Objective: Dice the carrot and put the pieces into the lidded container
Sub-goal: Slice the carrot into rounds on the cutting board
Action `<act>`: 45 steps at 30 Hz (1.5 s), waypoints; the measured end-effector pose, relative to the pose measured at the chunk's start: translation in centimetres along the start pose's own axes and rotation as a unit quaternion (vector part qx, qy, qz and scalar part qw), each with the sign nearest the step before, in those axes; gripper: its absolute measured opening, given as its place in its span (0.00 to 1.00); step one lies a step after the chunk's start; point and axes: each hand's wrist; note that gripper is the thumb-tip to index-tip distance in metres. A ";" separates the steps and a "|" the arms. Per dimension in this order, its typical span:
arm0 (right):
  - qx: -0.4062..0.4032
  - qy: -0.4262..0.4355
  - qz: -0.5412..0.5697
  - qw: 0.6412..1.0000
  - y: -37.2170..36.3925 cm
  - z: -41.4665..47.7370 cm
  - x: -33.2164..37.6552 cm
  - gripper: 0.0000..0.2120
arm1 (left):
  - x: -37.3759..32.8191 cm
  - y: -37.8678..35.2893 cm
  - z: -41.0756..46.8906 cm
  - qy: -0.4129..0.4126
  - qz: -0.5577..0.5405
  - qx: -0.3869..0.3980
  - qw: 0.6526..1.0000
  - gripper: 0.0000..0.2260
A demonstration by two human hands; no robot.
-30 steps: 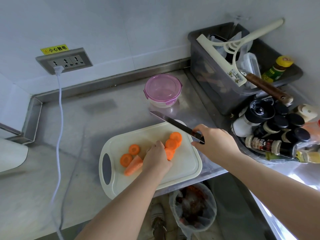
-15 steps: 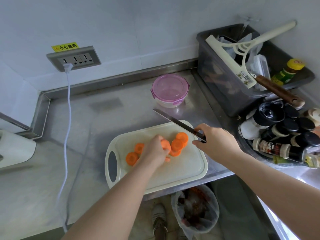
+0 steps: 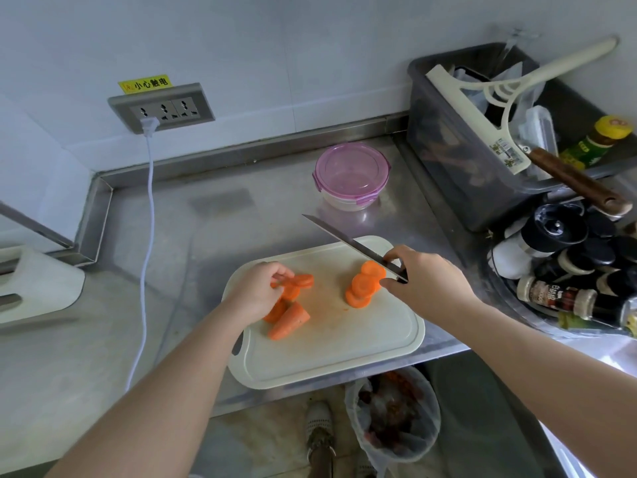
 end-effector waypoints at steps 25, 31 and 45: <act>0.169 0.001 0.147 0.975 -7.6 -4.6 4.4 0.05 | -1.3 -2.5 -7.3 0.003 0.213 -0.010 0.977 0.17; 0.171 0.002 0.162 0.972 -8.1 -4.8 5.1 0.05 | -0.7 -2.9 -8.0 0.008 0.196 0.009 0.980 0.17; 0.206 0.066 0.109 0.970 -8.8 -4.6 6.8 0.14 | -0.8 -3.7 -8.3 0.017 0.143 -0.010 0.989 0.17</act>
Point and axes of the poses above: each hand's wrist, its own z-axis towards the middle knuckle, its own y-axis out of the back of the hand, x = y × z, and after that the axes turned 14 degrees about -y, right-handed
